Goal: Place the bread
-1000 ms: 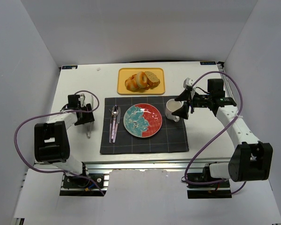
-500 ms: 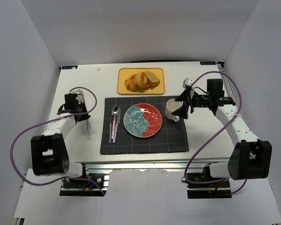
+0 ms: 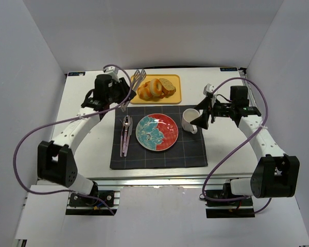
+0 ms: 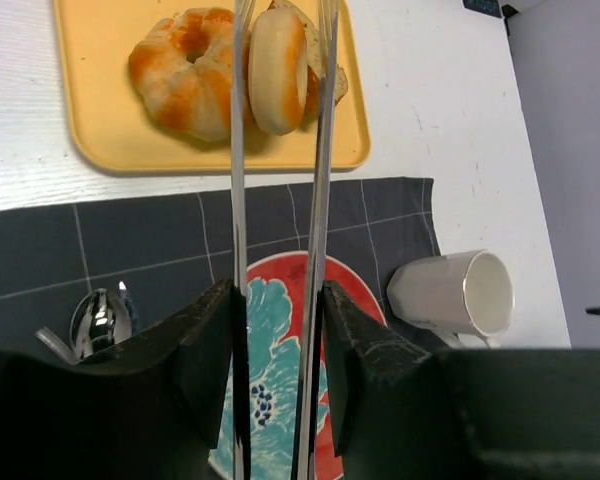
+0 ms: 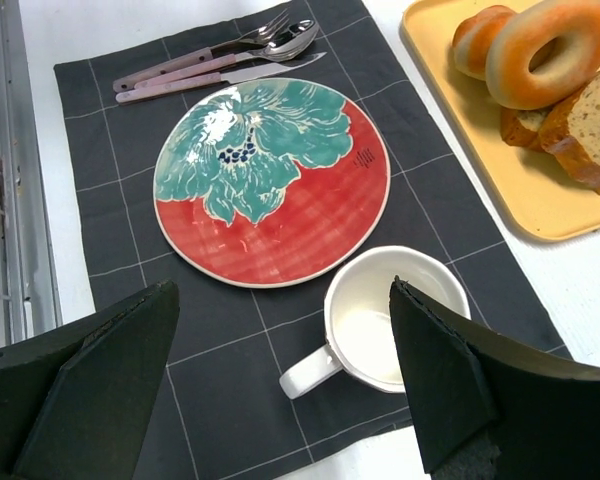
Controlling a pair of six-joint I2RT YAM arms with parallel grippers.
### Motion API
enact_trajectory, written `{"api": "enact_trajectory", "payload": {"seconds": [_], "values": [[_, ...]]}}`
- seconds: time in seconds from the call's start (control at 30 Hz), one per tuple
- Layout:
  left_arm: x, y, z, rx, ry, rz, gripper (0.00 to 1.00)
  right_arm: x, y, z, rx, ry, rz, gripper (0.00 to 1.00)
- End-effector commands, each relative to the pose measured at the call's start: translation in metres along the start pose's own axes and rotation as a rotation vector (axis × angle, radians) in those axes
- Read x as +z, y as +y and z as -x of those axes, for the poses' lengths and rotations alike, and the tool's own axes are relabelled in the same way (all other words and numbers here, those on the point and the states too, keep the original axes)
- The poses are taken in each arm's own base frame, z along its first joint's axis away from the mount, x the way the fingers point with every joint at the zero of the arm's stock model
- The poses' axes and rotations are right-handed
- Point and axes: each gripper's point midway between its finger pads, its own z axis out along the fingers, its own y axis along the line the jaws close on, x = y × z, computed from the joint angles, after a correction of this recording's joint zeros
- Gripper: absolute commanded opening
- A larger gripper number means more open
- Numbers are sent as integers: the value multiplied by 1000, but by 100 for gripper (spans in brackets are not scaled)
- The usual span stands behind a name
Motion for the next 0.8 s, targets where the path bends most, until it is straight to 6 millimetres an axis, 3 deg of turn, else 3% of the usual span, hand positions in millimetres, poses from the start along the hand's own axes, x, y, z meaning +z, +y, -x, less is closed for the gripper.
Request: {"api": "enact_trajectory", "payload": {"seconds": [0.0,0.03,0.07,0.2,0.33,0.77], "values": [[18,-21,12,-7,-1,-41,49,-8,0,26,-79,-56,-12,89],[20,-28,20,4,-7,-48,50,-8,0,24,-71,-56,-12,89],[31,-28,13,18,17,-41,50,-9,1,23,-74,-60,-15,89],[45,-30,17,52,32,-8,52,-13,0,21,-68,-67,-24,89],[66,-24,-1,100,109,28,53,-17,-4,20,-60,-76,-37,89],[79,-20,-15,154,189,56,55,-18,-6,16,-36,-90,-31,89]]}}
